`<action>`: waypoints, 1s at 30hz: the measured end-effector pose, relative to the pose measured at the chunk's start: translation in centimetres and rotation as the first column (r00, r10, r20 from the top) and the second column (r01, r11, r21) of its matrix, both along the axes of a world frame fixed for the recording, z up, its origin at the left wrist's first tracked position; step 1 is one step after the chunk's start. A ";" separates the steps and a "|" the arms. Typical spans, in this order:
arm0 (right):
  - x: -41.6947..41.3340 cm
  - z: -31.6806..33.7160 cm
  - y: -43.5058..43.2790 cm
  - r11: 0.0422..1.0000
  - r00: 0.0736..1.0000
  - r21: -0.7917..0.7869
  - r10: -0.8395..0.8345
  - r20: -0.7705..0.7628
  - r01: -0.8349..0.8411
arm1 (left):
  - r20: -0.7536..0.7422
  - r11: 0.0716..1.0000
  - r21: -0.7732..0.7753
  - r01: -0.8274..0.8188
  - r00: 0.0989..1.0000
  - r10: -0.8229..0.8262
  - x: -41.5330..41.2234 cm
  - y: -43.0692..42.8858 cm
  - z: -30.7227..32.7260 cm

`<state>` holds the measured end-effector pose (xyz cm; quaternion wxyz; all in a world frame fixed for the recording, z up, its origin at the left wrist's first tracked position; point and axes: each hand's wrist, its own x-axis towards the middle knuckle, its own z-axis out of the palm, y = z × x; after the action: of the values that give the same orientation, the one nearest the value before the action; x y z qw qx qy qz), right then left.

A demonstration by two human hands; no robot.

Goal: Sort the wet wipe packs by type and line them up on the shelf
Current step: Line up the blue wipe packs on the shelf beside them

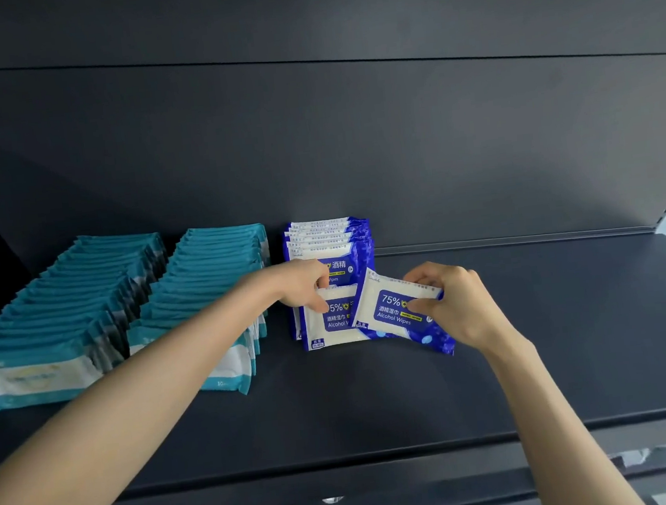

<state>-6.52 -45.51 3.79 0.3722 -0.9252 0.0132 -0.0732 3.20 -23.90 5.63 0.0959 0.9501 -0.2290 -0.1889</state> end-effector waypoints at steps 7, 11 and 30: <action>0.3 -0.9 0.0 1.000 1.000 0.014 0.021 0.016 -0.021 | 0.039 0.996 -0.089 -0.003 0.999 0.006 0.0 0.6 0.0; 1.3 -1.0 1.4 0.998 0.994 -0.047 0.044 0.101 -0.039 | 0.191 0.959 -0.277 -0.059 0.975 0.115 0.1 1.2 0.2; 6.9 -3.2 7.4 0.946 0.898 -0.323 0.141 0.417 0.002 | 0.224 0.944 -0.328 0.018 0.973 0.059 1.3 3.2 0.5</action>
<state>0.41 -38.12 0.56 0.2153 -0.9328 -0.1154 -0.2651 4.51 -20.73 6.16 0.2274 0.9386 -0.2569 -0.0357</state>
